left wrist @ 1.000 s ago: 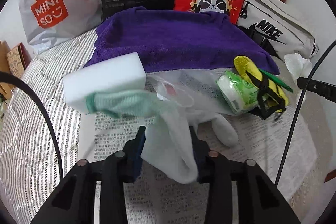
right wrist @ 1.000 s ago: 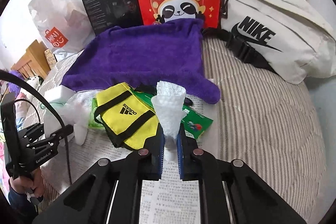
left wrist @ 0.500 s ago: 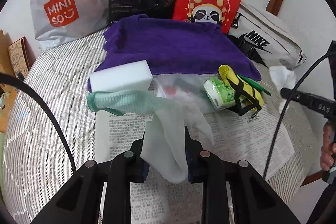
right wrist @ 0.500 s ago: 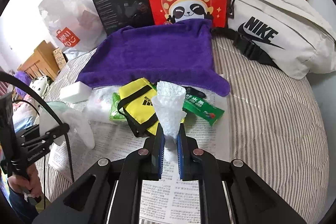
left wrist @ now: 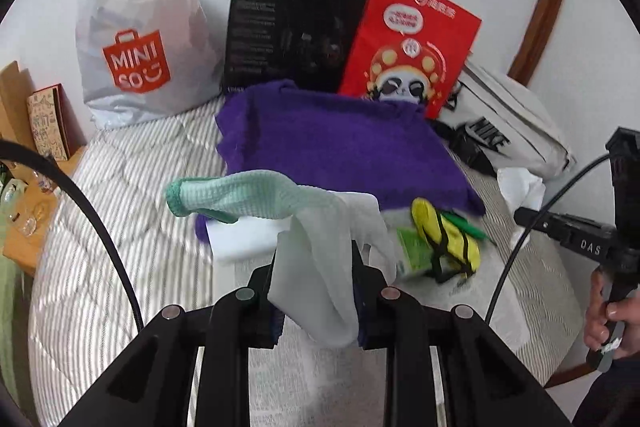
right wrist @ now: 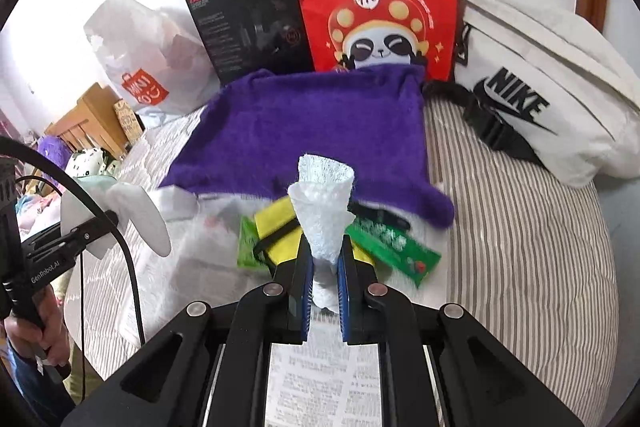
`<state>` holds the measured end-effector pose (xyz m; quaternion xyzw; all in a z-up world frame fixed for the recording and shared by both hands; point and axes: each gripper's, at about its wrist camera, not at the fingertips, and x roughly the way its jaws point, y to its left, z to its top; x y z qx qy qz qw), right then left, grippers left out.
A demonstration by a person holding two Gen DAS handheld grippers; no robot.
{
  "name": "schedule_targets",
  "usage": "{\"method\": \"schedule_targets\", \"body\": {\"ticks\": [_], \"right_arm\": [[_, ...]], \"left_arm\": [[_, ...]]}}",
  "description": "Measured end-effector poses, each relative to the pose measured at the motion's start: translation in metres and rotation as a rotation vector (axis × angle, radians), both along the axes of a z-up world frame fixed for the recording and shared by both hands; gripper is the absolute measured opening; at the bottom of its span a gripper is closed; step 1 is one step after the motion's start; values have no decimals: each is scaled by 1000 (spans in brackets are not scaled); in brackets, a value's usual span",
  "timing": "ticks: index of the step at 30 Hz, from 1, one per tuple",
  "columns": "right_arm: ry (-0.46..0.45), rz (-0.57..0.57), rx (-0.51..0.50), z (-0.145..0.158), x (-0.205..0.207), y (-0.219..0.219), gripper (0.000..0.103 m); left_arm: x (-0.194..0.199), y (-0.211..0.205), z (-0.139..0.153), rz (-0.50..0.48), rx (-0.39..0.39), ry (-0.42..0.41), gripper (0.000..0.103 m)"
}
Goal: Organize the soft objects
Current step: 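Lift and carry the glove and tissue over the purple towel with both grippers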
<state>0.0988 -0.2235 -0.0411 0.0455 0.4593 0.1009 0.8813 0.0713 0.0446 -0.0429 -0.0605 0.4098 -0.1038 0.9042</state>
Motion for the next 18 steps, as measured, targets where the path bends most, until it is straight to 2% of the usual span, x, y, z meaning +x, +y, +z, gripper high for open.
{"method": "schedule_targets", "body": {"ticks": [8, 18], "right_arm": [[-12, -3, 21, 5, 42, 3, 11], [-6, -3, -17, -3, 100, 7, 11]], "left_arm": [[47, 6, 21, 11, 6, -24, 25], [115, 10, 16, 3, -2, -14, 25]]}}
